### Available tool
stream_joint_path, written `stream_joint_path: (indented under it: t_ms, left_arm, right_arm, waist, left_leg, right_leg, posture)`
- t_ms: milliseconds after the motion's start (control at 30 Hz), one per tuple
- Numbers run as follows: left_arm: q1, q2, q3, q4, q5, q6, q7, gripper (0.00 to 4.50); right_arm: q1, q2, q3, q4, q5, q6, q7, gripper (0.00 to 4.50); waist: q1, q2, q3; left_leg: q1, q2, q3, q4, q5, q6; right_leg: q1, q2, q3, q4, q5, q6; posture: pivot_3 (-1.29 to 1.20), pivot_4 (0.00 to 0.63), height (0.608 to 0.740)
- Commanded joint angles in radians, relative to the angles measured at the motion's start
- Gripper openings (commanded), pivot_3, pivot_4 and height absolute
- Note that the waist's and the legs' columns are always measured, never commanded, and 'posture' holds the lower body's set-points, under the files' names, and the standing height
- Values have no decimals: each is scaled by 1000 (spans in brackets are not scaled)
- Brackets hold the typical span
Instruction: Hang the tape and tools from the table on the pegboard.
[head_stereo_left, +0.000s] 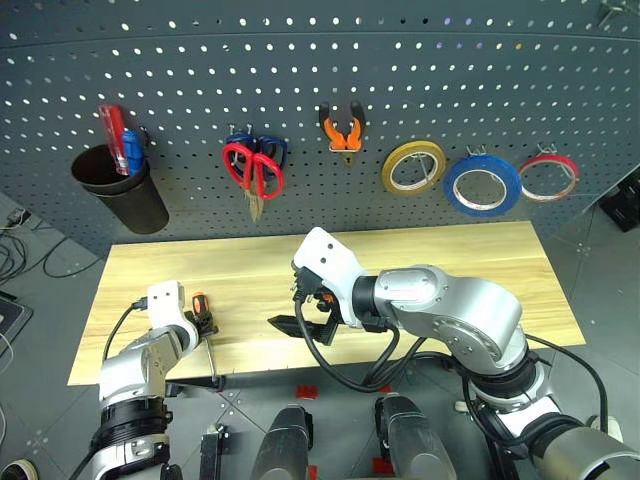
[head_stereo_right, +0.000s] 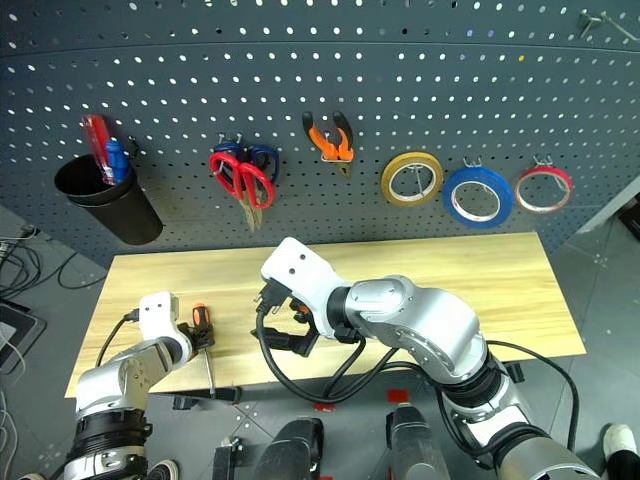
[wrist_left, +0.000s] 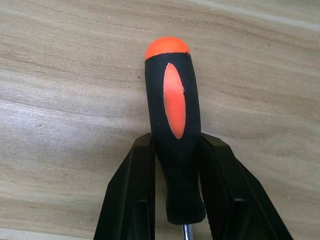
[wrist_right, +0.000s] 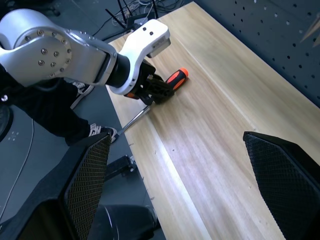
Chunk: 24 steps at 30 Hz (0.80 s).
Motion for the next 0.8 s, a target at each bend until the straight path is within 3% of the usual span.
stream_joint_path:
  t_ms: [33,167,300,433,533,800]
  left_arm:
    - [43,23,-7,-105,19,-62,0,877]
    - [175,65,-97,-330,126,-267,-15,877]
    - [290,75,-126,-509,212,-456,10,877]
    - [315,58,-126,-638,195,-618,-26,877]
    - [275,64,-114,-687,182,-671,-42,877]
    - [-58,156,19,-625,60,-649,-57,877]
  right_arm:
    - [-16,-13,0,-5,-8,-50,16,4500]
    - [-2,-107,13,-39,-31,-211,99,4500]
    - [-14,-134,-6,-31,-27,-278,144,4500]
    - [-46,-134,-28,-13,-18,-281,170,4500]
    - [-71,-134,-49,5,-14,-268,179,4500]
    - [-123,-132,-170,57,-7,-125,108,4500]
  waist:
    - [0,0,0]
    - [2,-2,-1]
    - [8,-3,-3]
    - [17,-4,-8]
    - [30,-6,-15]
    - [37,-12,-55]
  left_leg:
    - [0,0,0,0,0,-1]
    - [-1,0,0,0,2,-4]
    - [-1,-2,1,-1,2,-4]
    - [-1,-2,2,-1,2,-4]
    - [-1,-2,2,-1,2,-5]
    - [-2,-2,2,0,4,-7]
  right_leg:
    - [0,0,0,0,0,0]
    - [-1,-2,0,-1,0,0]
    - [-1,-5,0,-2,0,0]
    - [-1,-5,-1,-1,0,-1]
    - [-1,-5,-1,-1,1,-1]
    - [0,3,-2,-1,2,-2]
  posture:
    - [-33,282,740]
    - [-18,246,740]
    - [7,202,740]
    - [25,171,740]
    - [33,153,740]
    - [24,98,740]
